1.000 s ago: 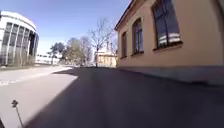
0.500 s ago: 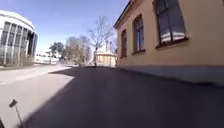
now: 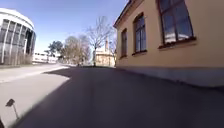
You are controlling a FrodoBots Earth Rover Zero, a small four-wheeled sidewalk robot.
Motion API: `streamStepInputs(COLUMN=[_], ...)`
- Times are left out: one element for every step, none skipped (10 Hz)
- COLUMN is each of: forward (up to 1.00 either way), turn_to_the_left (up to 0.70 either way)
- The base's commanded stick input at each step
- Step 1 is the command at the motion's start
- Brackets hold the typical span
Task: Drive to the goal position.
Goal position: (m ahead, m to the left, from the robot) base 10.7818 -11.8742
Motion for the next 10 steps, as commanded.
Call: streamStepInputs(forward=[0.85, 0.85, 0.85, 0.85, 0.85, 0.85, 0.85, 0.85, 0.85, 0.85], turn_to_the_left=[0.0, 0.0, 0.0, 0.0, 0.0, 0.0, 0.0, 0.0, 0.0, 0.0])
